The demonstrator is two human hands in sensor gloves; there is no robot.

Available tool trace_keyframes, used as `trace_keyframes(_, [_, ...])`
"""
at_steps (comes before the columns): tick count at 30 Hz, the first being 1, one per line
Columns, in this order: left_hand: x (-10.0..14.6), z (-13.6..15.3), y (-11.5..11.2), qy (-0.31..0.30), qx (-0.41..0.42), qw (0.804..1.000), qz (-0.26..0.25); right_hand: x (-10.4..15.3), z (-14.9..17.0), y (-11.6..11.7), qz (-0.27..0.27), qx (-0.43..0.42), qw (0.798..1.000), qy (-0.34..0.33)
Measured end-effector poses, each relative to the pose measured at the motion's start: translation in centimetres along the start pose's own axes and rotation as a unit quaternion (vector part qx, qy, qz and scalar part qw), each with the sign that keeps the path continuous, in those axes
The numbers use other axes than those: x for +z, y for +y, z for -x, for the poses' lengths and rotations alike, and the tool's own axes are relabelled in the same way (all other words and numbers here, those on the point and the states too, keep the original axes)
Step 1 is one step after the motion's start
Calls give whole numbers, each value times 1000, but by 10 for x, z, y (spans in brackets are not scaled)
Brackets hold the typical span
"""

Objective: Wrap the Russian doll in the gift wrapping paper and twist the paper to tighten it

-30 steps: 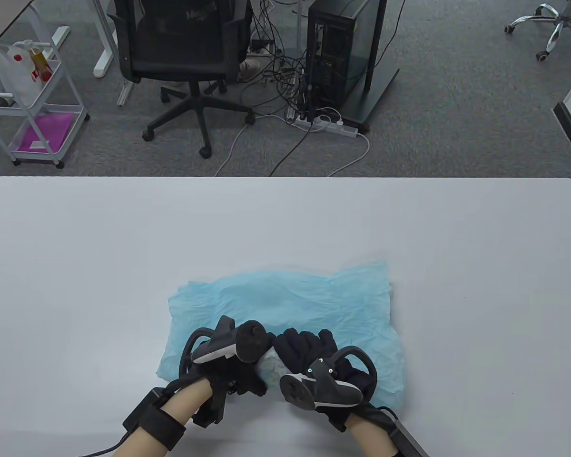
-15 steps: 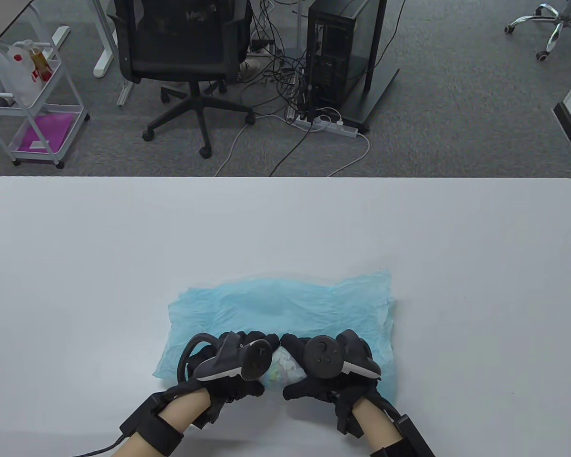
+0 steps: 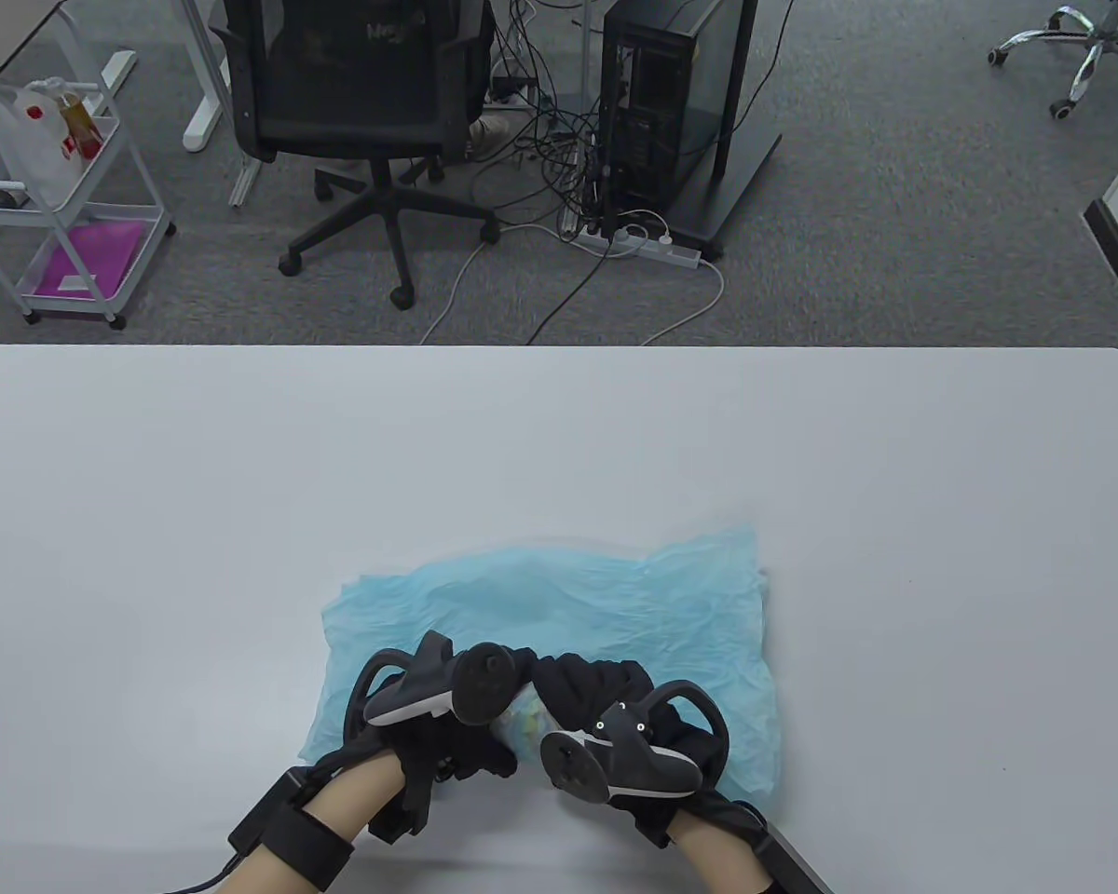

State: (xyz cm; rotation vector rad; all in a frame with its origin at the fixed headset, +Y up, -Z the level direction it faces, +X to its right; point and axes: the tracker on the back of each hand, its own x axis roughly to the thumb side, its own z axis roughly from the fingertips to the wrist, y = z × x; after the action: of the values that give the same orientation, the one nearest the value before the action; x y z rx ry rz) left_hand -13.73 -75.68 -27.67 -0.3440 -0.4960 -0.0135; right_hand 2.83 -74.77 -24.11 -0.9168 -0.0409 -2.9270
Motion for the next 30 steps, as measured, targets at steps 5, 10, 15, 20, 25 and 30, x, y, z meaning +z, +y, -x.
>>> trace_keyframes(5, [5, -17, 1, 6, -120, 992, -36, -3, 24, 6, -35, -139, 990, 8])
trace_keyframes(10, [2, -18, 2, 6, -73, 997, -31, 1, 29, 8, -44, -161, 986, -8])
trace_keyframes(15, [-3, -7, -1, 11, -30, 999, 7, 11, 13, -5, 22, -50, 998, -10])
trace_keyframes(20, [-8, 9, -4, -1, 78, 996, 53, 8, -6, -5, 9, 29, 999, -30])
trace_keyframes(25, [-6, 7, -2, -1, 70, 997, 39, 5, -5, 1, 21, 53, 998, 3])
trace_keyframes(30, [7, -15, 7, 24, -92, 994, -61, 1, 9, -1, 14, -28, 999, 32])
